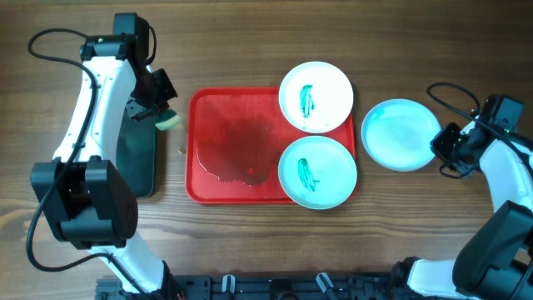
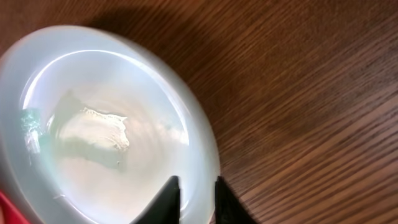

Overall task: Clean dirty plates on tray and stack at the side
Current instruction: 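Grip the lower-right plate's rim with the right gripper and pull it left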

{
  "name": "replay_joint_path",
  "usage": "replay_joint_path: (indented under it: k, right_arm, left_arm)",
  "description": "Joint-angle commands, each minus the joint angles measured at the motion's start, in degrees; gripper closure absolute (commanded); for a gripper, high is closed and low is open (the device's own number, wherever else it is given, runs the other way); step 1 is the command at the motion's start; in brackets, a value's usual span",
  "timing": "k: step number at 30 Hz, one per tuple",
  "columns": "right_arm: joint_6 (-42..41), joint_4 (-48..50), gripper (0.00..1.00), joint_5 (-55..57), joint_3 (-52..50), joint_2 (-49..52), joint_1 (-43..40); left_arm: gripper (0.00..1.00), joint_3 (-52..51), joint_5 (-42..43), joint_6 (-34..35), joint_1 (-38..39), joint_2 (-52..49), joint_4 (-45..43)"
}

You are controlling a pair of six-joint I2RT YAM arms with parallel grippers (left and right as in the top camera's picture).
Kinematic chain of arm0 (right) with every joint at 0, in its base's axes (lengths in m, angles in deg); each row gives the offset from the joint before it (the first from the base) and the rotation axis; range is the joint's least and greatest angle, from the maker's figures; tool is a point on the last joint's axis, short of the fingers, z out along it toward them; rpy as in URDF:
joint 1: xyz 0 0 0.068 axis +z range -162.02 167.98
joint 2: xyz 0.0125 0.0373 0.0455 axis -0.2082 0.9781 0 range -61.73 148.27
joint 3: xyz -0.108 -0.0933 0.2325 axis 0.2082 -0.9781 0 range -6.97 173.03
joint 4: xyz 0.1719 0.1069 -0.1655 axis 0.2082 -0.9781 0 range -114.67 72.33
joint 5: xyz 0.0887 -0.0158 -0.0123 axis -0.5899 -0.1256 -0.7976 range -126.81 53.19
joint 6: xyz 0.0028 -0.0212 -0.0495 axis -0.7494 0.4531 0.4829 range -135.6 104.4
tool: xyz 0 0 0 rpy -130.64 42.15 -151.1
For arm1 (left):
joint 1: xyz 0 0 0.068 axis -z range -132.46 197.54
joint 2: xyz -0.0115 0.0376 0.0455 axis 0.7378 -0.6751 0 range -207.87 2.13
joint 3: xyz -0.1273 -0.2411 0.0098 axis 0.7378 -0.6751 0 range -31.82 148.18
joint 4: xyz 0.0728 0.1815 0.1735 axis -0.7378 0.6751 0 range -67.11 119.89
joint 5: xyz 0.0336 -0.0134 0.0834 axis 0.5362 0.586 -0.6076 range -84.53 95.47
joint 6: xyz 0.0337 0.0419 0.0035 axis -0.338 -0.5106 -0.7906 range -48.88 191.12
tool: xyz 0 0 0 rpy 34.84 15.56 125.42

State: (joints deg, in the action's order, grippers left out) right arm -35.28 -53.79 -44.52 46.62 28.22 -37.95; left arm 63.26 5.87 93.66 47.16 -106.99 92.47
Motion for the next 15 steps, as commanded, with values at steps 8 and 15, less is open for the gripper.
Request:
replay_joint_path:
  k: [8, 15]
  right_arm:
    - [3.7, -11.9, 0.67, -12.5, 12.3, -1.3, 4.9]
    - [5.9, -19.9, 0.68, -13.9, 8.5, -1.2, 21.1]
  left_arm:
    - [0.96, -0.3, 0.7, -1.2, 0.1, 0.0, -0.2]
    - [0.96, -0.3, 0.6, -1.2, 0.1, 0.0, -0.2]
